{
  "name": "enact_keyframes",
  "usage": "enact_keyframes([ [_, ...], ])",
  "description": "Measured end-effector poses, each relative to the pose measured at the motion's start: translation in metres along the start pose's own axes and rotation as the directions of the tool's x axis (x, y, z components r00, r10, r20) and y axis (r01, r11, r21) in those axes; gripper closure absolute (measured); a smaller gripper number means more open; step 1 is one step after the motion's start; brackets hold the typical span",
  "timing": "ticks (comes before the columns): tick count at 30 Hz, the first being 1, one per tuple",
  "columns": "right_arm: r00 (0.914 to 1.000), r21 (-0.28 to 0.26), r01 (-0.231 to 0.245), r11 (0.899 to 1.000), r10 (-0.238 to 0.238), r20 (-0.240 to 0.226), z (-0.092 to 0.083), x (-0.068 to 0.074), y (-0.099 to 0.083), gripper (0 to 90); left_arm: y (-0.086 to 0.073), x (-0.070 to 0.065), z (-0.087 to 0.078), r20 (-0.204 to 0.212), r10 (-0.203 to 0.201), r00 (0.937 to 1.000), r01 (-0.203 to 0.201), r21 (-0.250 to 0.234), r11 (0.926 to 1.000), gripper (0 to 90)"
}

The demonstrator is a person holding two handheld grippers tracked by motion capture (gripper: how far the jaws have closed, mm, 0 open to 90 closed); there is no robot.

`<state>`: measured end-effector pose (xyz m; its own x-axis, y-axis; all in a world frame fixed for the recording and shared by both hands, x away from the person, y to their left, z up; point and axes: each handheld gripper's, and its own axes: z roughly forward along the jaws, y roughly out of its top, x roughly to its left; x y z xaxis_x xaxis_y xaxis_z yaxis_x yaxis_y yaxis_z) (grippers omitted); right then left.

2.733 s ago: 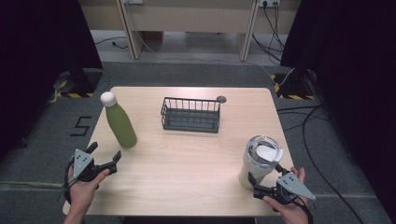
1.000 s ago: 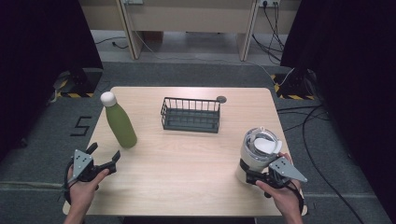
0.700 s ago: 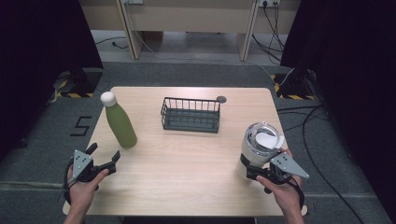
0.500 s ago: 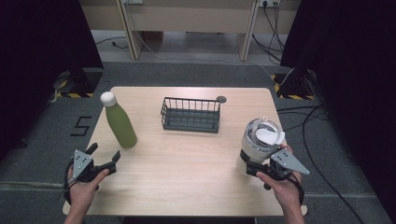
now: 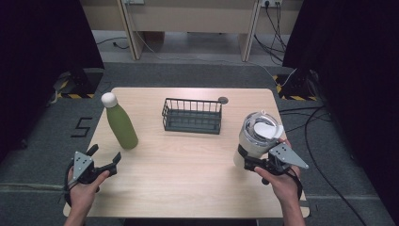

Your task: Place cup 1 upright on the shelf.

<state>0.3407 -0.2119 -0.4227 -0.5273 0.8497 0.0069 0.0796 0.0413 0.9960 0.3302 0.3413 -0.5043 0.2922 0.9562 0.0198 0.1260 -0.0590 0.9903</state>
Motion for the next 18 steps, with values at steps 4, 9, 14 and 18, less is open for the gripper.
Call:
enact_keyframes([
  [4, 1.0, -0.013, -0.001, 1.0, 0.001, -0.001, 0.002, 0.0, 0.003, 9.3, 0.0, 0.0, 0.0, 0.001, -0.001, 1.0, 0.001, -0.002, 1.0, 6.6],
  [9, 1.0, -0.019, 0.0, 1.0, 0.0, -0.002, 0.008, 0.001, 0.008, 9.3, 0.0, 0.0, 0.0, 0.0, -0.001, 1.0, 0.001, -0.005, 1.0, 6.6],
  [14, 1.0, -0.027, -0.004, 1.0, 0.003, -0.003, 0.014, 0.004, 0.012, 9.3, 0.0, 0.0, 0.0, 0.001, -0.001, 1.0, 0.001, -0.004, 1.0, 6.6],
  [18, 1.0, -0.029, -0.004, 1.0, 0.004, -0.003, 0.018, 0.004, 0.015, 9.3, 0.001, -0.001, 0.0, 0.002, 0.0, 1.0, 0.0, -0.004, 1.0, 6.6],
])
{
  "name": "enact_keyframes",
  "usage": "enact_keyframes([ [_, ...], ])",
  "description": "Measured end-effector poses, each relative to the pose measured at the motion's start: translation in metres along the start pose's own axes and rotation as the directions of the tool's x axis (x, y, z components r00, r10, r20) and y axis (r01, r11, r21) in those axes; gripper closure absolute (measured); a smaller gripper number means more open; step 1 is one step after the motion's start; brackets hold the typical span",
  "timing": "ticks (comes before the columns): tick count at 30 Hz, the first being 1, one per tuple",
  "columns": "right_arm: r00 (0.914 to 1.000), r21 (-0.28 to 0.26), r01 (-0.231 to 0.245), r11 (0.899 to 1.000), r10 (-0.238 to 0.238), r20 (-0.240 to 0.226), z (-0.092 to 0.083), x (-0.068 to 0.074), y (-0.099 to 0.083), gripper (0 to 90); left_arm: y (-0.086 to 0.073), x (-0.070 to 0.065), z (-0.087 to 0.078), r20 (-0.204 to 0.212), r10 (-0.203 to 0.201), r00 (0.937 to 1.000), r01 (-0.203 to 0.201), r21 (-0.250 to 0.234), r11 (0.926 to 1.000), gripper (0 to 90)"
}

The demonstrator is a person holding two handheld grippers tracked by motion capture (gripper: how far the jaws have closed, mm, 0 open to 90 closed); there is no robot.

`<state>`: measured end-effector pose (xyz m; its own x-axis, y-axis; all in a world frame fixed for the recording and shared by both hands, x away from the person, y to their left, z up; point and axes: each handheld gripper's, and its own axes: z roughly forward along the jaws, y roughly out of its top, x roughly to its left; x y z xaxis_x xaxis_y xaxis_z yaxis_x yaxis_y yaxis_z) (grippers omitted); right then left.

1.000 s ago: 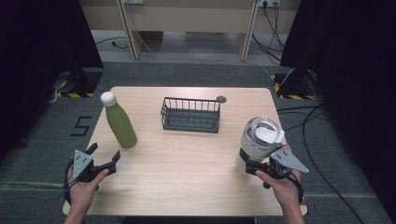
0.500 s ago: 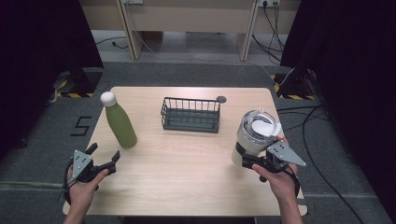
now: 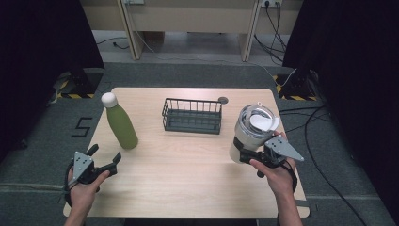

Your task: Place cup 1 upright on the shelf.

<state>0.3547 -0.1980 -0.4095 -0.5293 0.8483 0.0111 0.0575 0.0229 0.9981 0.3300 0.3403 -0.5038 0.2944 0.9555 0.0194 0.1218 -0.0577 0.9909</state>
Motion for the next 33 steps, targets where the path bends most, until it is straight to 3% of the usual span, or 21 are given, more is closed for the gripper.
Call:
enact_keyframes([
  [33, 1.0, -0.005, 0.005, 1.0, -0.005, 0.007, 0.028, 0.003, 0.007, 9.3, 0.001, -0.001, 0.0, 0.001, -0.001, 1.0, 0.001, -0.005, 1.0, 7.0],
])
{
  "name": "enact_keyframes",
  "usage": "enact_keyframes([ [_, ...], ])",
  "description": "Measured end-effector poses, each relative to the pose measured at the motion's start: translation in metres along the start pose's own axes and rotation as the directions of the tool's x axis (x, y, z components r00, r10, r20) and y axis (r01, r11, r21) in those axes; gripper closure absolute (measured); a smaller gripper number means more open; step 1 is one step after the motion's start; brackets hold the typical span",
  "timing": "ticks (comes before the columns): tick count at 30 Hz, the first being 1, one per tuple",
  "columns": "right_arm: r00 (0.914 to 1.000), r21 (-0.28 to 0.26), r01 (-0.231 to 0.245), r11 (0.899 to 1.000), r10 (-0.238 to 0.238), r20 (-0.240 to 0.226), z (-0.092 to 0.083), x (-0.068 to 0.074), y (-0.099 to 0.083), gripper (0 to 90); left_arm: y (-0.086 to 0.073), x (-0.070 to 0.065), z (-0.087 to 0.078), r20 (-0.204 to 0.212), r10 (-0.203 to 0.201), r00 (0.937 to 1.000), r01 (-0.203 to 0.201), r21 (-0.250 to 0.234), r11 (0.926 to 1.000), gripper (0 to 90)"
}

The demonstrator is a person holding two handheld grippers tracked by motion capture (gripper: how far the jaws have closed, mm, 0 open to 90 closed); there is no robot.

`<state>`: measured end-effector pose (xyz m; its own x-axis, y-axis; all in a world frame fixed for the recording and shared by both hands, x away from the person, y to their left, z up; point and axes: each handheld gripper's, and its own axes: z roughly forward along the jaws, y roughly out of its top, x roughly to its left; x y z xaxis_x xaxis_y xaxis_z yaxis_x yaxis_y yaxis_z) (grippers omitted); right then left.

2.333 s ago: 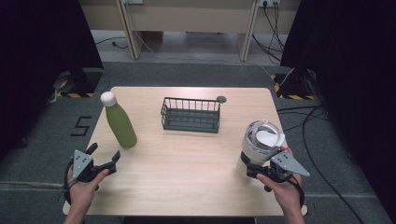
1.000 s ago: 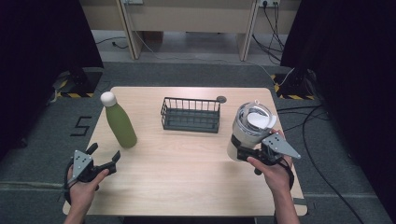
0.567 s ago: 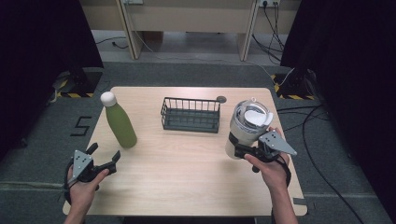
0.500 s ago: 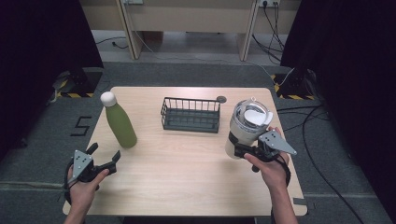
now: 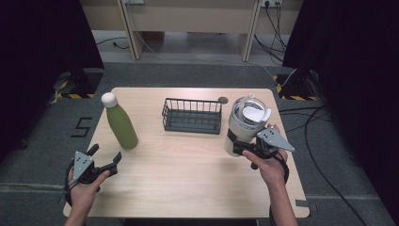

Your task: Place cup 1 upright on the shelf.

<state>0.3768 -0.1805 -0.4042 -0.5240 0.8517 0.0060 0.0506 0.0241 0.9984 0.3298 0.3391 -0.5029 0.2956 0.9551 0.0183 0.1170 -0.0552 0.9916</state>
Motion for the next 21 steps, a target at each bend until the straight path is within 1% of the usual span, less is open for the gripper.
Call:
enact_keyframes([
  [6, 1.0, -0.009, -0.003, 1.0, 0.003, 0.001, 0.005, 0.0, 0.002, 9.3, 0.0, 0.0, 0.0, 0.0, -0.001, 1.0, 0.001, -0.001, 1.0, 7.2],
  [7, 1.0, -0.003, -0.008, 1.0, 0.008, 0.004, 0.005, 0.001, 0.003, 9.3, 0.0, 0.0, 0.0, 0.0, -0.001, 1.0, 0.001, -0.001, 1.0, 7.2],
  [10, 1.0, -0.009, -0.002, 1.0, 0.002, 0.008, 0.008, 0.0, 0.004, 9.3, 0.0, 0.0, 0.0, 0.001, -0.001, 1.0, 0.001, -0.001, 1.0, 7.2],
  [15, 0.9999, 0.0, -0.007, 1.0, 0.007, 0.012, 0.013, 0.001, 0.006, 9.3, 0.0, 0.0, 0.0, 0.002, -0.001, 1.0, 0.001, -0.001, 1.0, 7.2],
  [16, 0.9999, -0.005, 0.002, 1.0, -0.002, 0.014, 0.014, 0.001, 0.006, 9.3, 0.0, 0.0, 0.0, 0.002, -0.001, 1.0, 0.001, -0.001, 1.0, 7.2],
  [21, 0.9998, -0.003, -0.005, 1.0, 0.005, 0.018, 0.021, 0.001, 0.008, 9.3, 0.0, -0.001, 0.0, 0.002, -0.001, 1.0, 0.001, -0.003, 1.0, 7.2],
])
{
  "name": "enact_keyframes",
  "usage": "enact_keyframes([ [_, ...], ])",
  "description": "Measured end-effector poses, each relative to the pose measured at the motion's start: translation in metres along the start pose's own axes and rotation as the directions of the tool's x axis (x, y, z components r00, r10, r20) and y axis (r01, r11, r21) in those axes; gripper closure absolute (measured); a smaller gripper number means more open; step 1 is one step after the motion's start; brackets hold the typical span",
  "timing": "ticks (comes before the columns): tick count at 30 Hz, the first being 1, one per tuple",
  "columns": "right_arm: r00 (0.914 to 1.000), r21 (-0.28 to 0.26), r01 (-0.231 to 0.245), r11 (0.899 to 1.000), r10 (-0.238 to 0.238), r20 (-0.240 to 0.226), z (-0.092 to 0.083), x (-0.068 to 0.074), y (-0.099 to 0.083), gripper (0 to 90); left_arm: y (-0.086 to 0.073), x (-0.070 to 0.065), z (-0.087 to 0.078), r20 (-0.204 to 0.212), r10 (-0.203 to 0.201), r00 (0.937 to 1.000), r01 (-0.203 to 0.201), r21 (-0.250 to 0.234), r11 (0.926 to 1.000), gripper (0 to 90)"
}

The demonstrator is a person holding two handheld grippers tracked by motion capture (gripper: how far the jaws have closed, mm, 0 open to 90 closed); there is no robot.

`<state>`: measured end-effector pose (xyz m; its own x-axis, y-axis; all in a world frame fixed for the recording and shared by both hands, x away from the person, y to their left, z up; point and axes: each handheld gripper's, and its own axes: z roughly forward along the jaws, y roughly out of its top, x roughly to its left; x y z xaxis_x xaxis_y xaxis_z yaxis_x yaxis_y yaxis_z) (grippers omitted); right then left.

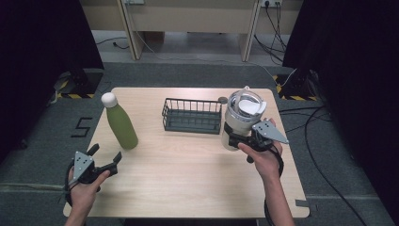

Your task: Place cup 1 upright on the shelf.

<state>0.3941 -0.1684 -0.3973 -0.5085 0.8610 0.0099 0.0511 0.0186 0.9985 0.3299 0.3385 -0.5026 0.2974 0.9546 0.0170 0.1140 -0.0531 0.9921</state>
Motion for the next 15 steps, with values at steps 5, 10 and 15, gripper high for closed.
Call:
enact_keyframes([
  [5, 0.9999, -0.007, 0.013, 1.0, -0.013, 0.002, 0.005, 0.0, 0.002, 9.2, 0.0, 0.0, 0.0, 0.0, 0.001, 1.0, -0.001, 0.001, 1.0, 7.3],
  [10, 1.0, -0.004, 0.003, 1.0, -0.003, 0.009, 0.011, -0.001, 0.004, 9.3, 0.0, 0.0, 0.0, 0.001, 0.0, 1.0, 0.0, 0.002, 1.0, 7.3],
  [15, 1.0, -0.004, 0.001, 1.0, -0.001, 0.01, 0.015, 0.0, 0.005, 9.3, 0.0, 0.0, 0.0, 0.001, -0.001, 1.0, 0.001, 0.001, 1.0, 7.4],
])
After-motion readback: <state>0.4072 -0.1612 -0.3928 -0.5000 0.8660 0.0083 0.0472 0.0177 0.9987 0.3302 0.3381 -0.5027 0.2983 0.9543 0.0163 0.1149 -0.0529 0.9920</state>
